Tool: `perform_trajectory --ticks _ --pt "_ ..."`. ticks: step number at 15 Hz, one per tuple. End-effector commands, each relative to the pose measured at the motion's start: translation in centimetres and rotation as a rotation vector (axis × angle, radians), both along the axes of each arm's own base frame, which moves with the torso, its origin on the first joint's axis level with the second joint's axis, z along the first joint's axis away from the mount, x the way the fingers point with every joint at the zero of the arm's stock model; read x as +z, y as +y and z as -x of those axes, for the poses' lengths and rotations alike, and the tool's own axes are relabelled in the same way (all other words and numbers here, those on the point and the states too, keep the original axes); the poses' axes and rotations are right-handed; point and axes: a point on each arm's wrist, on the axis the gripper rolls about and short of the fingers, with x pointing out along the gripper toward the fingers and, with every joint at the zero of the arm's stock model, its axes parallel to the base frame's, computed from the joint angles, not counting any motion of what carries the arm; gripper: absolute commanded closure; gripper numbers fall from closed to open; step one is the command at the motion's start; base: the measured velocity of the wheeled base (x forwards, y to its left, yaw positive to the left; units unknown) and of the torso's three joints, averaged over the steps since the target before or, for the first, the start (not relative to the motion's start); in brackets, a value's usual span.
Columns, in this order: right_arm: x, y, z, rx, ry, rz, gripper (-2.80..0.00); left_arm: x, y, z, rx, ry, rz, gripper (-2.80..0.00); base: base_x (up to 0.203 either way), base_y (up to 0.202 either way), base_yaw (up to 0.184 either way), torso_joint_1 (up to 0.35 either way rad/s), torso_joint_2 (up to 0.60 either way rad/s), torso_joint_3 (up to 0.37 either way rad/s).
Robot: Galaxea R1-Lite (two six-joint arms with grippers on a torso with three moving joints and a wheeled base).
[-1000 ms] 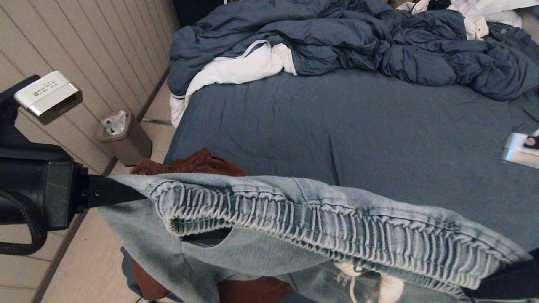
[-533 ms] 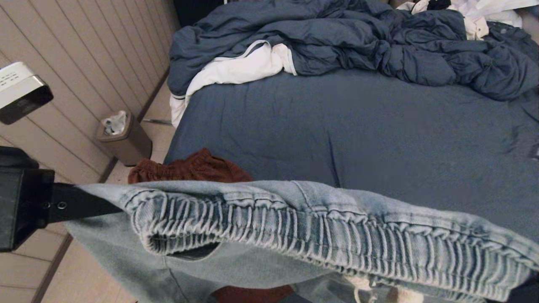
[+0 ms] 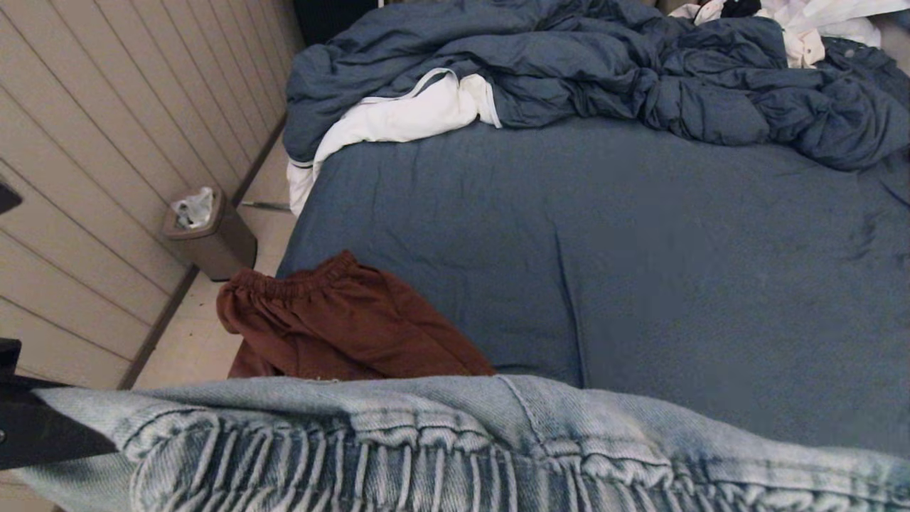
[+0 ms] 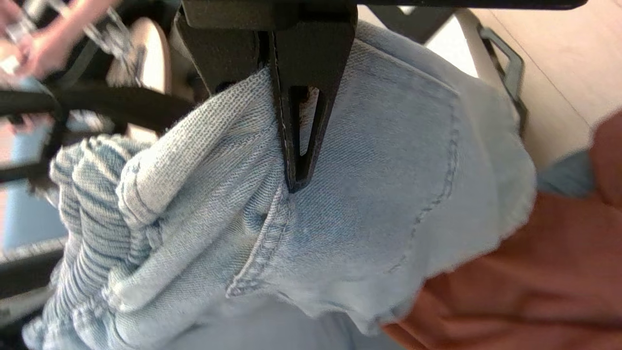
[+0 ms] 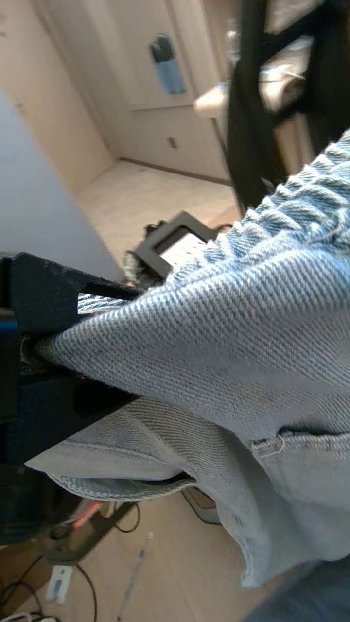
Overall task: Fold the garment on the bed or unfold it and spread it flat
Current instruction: Unford the blue shorts
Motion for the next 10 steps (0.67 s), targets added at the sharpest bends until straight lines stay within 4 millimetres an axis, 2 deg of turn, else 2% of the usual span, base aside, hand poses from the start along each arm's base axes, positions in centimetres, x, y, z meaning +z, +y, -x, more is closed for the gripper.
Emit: perform_trajectory --ticks 1,6,8,10 --pt "0.3 -0.1 0.3 0.023 0.013 0.005 0.00 0.5 0.0 0.6 -0.033 0.014 0.001 0.00 0.000 0.000 0.000 0.000 0.00 0.000" --pt "1.7 -0.6 1.0 0.058 0.068 -0.036 0.00 2.4 -0.2 2.4 -0.166 0.162 -0.039 0.00 0.000 0.000 0.000 0.000 0.00 0.000" --pt "1.4 0.5 0.0 0.052 0.106 -0.013 0.00 2.1 -0.7 1.6 -0.171 0.205 -0.053 0.00 0.000 0.000 0.000 0.000 0.00 0.000" --pt "0.7 2.6 -2.4 0.042 0.169 0.043 0.00 1.4 -1.7 0.0 -0.169 0.278 -0.084 0.00 0.000 0.000 0.000 0.000 0.00 0.000"
